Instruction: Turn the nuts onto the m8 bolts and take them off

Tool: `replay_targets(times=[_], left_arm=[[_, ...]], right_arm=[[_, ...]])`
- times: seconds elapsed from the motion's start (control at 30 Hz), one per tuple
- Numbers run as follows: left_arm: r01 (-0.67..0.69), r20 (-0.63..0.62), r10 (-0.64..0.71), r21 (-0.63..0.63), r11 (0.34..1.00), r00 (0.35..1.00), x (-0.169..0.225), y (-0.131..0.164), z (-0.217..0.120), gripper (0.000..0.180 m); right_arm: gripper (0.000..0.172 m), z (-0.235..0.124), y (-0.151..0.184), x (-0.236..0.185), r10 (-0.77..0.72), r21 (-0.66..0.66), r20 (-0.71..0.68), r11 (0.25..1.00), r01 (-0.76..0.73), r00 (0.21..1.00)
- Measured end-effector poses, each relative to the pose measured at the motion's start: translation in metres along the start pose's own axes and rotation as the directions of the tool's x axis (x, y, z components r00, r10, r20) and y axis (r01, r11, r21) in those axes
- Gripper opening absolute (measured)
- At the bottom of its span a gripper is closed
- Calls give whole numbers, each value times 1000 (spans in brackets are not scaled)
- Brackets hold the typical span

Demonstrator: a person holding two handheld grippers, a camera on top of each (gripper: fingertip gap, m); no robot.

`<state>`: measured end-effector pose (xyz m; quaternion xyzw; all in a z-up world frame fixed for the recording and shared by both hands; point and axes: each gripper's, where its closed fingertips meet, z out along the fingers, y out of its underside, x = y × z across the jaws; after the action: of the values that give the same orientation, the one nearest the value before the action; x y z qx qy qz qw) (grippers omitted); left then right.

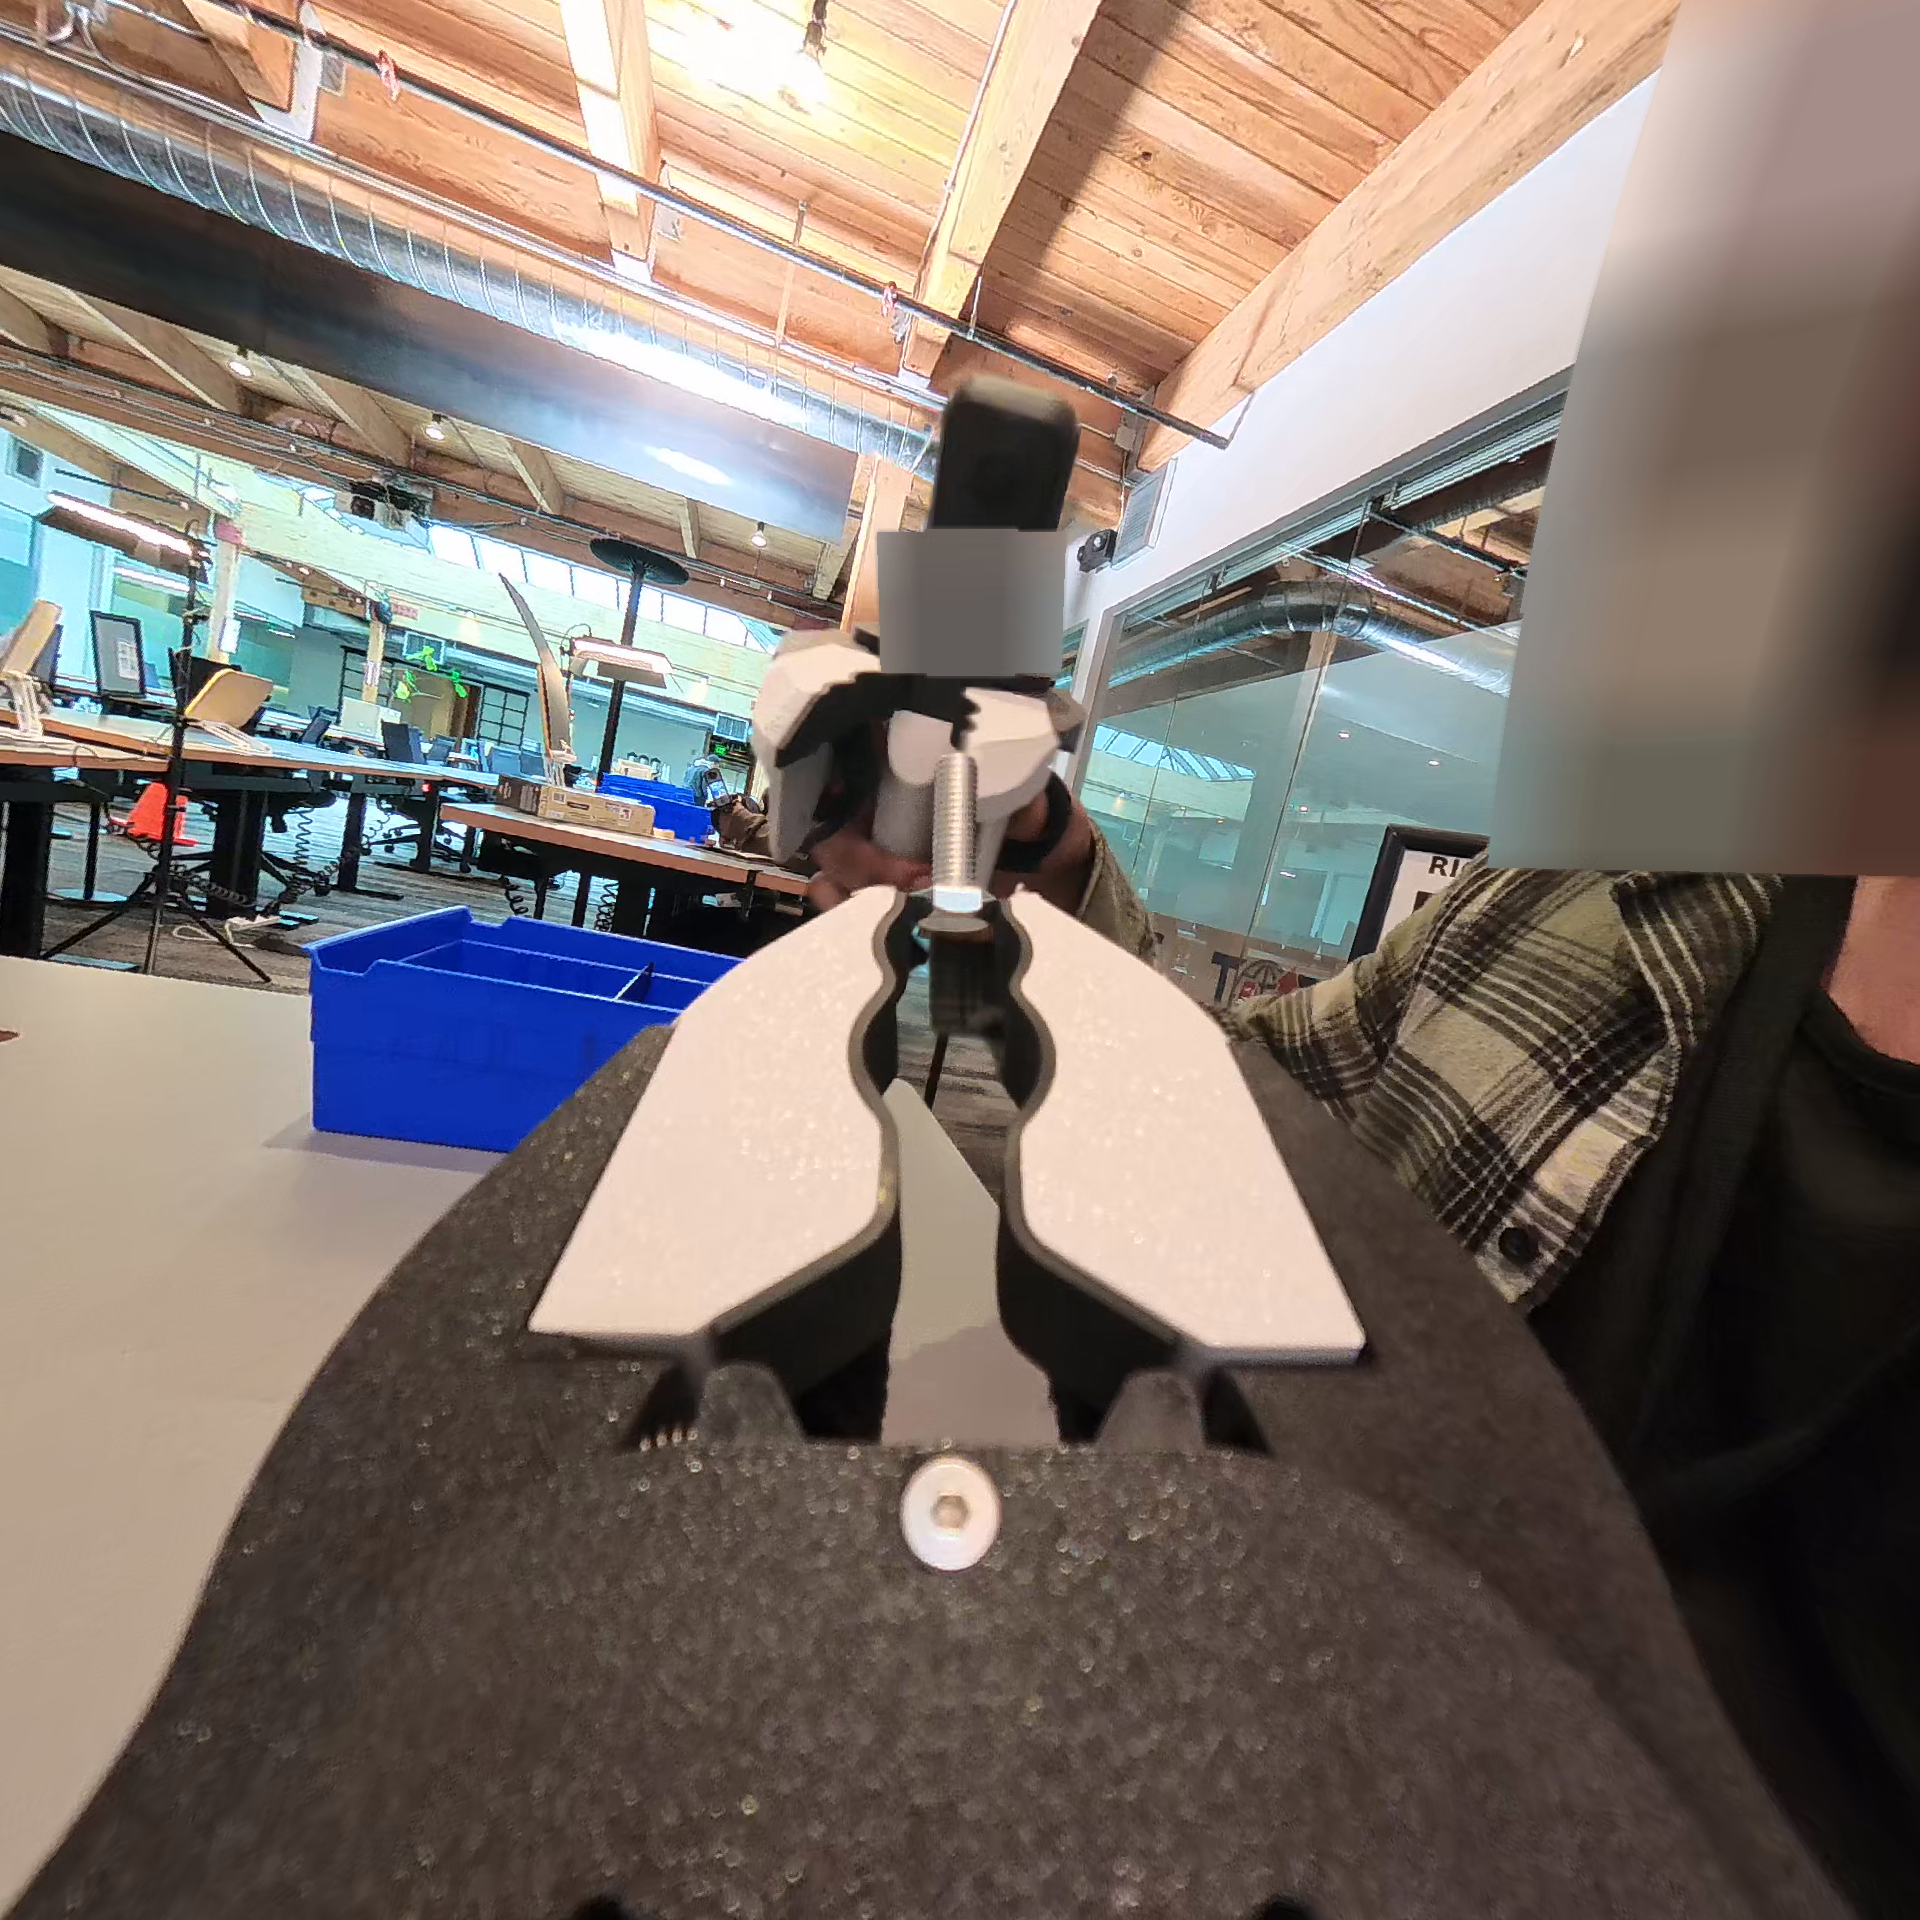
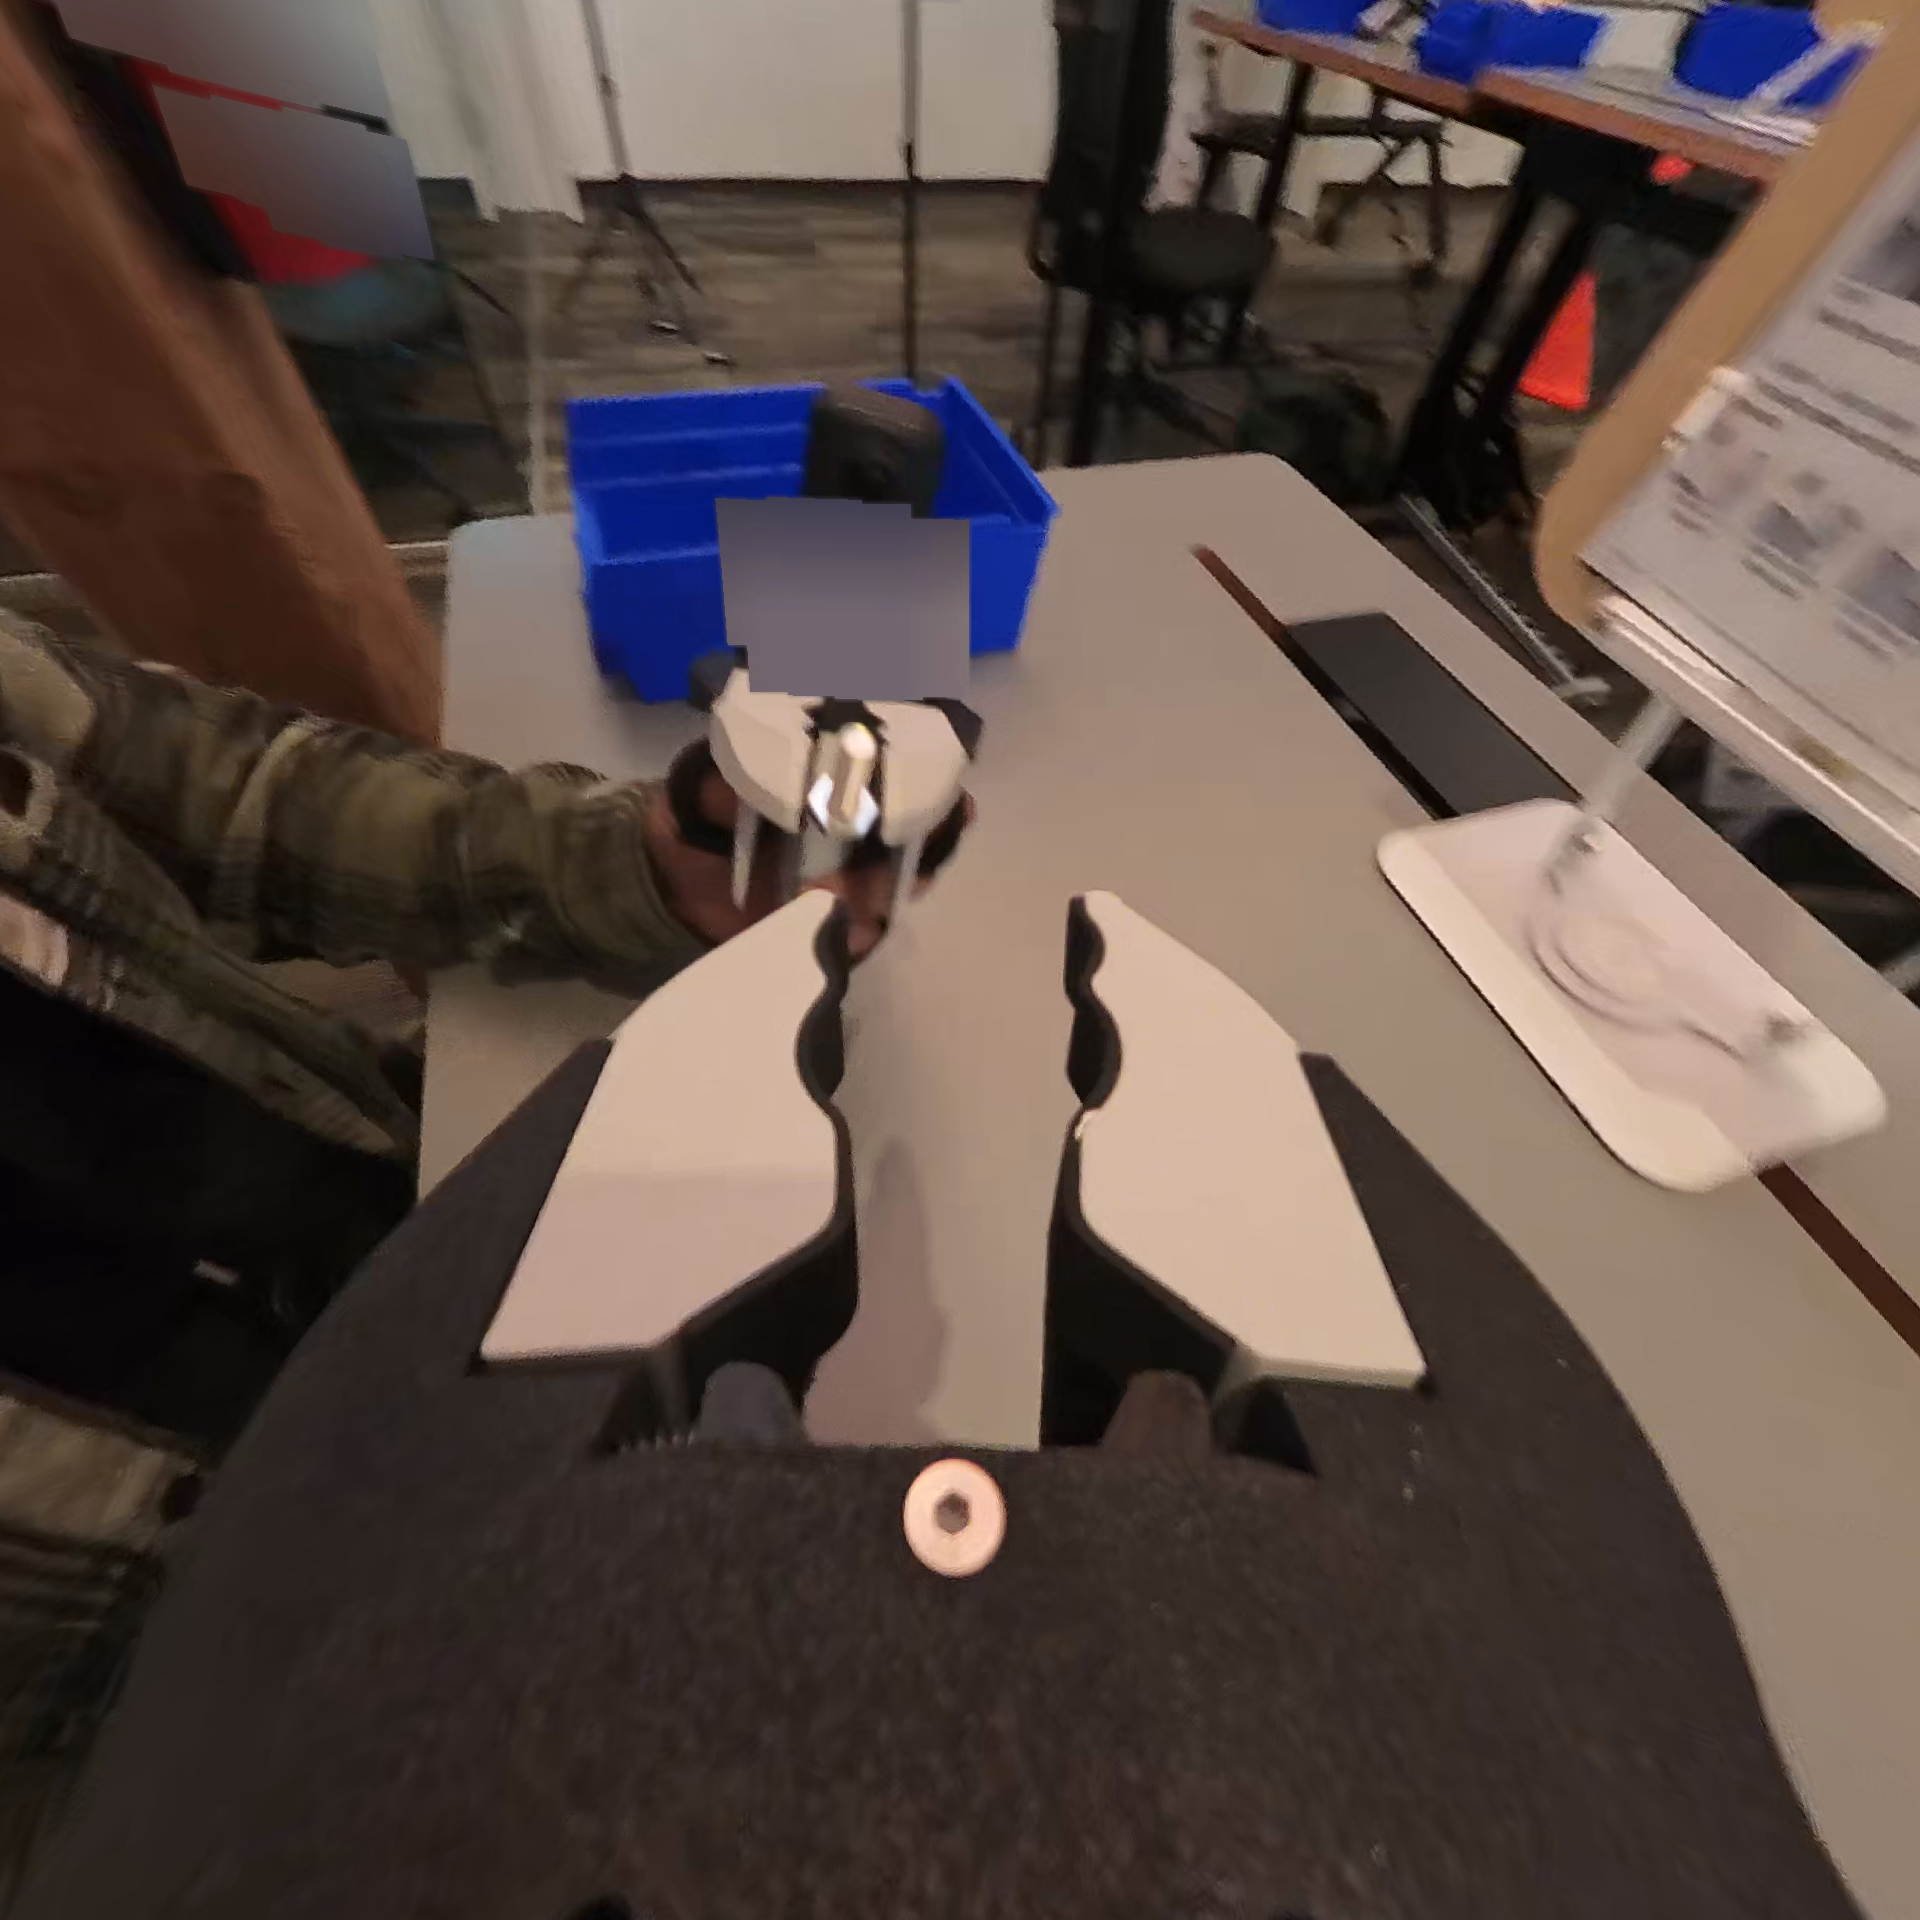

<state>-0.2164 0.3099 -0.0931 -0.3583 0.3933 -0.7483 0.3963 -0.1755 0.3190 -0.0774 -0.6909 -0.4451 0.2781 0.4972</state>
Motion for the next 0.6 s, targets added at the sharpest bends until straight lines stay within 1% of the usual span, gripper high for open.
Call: replay_targets(times=[0.1, 0.23, 0.3, 0.37, 0.47, 0.6], left_arm=[[-4, 0, 4, -1, 1000, 1000, 1, -1, 0, 15], [-5, -1, 5, 1, 1000, 1000, 1, -2, -1, 15], [-6, -4, 6, 1, 1000, 1000, 2, -3, -1, 15], [-13, -7, 13, -6, 1000, 1000, 4, -2, 0, 15], [-14, -13, 14, -8, 1000, 1000, 5, -2, 1, 15], [36, -36, -36, -9, 999, 999, 3, 0, 5, 17]], right_arm=[[33, 26, -10, -12, -3, 35, 100, 999, -1, 995], [25, 37, -19, -25, -10, 58, 185, 998, -1, 983], [19, 40, -19, -29, -17, 32, 213, 999, 10, 977], [9, 42, -19, -28, -30, 26, 204, 999, 25, 979], [7, 41, -19, -29, -18, 7, 215, 1000, 17, 976], [7, 31, -20, -26, -44, -3, 182, 999, 45, 982]])
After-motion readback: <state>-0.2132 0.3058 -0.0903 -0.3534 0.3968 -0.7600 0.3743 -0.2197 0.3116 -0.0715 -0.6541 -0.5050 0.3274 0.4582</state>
